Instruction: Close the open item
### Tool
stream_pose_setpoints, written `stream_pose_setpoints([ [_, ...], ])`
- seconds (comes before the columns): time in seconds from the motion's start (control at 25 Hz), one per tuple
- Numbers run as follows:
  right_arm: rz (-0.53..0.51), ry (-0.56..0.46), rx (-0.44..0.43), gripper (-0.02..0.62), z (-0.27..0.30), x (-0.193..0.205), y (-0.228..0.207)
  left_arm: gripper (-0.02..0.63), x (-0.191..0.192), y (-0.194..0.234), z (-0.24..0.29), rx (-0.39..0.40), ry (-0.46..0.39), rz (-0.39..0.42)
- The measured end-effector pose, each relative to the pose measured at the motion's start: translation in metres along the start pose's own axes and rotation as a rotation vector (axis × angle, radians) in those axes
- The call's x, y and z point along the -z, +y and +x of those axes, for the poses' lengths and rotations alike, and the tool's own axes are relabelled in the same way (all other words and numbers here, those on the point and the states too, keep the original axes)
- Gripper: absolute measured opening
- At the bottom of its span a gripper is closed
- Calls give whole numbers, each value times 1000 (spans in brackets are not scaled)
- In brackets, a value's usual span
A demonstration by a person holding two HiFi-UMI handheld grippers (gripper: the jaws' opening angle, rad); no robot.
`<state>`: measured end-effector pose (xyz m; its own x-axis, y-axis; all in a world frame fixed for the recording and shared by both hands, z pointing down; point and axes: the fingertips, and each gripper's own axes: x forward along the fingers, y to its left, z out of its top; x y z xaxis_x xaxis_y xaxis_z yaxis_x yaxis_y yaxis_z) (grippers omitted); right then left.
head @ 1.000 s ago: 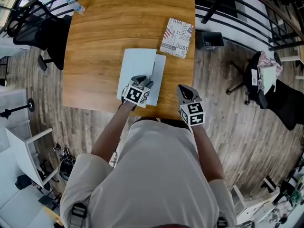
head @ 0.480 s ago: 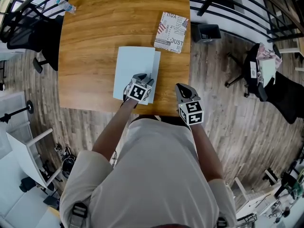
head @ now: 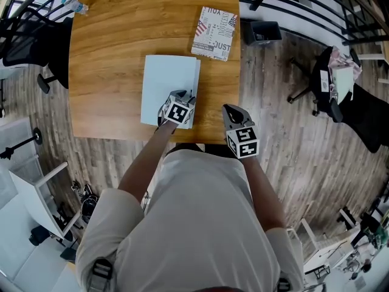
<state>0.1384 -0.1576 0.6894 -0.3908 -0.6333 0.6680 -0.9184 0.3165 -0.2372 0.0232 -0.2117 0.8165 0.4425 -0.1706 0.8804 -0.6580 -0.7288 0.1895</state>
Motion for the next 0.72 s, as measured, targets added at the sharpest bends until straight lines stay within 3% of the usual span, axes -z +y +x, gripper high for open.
stream_pose_setpoints([
  [0.72, 36, 46, -2, 3, 11, 18, -12, 176, 6, -5, 30, 37, 53, 20],
])
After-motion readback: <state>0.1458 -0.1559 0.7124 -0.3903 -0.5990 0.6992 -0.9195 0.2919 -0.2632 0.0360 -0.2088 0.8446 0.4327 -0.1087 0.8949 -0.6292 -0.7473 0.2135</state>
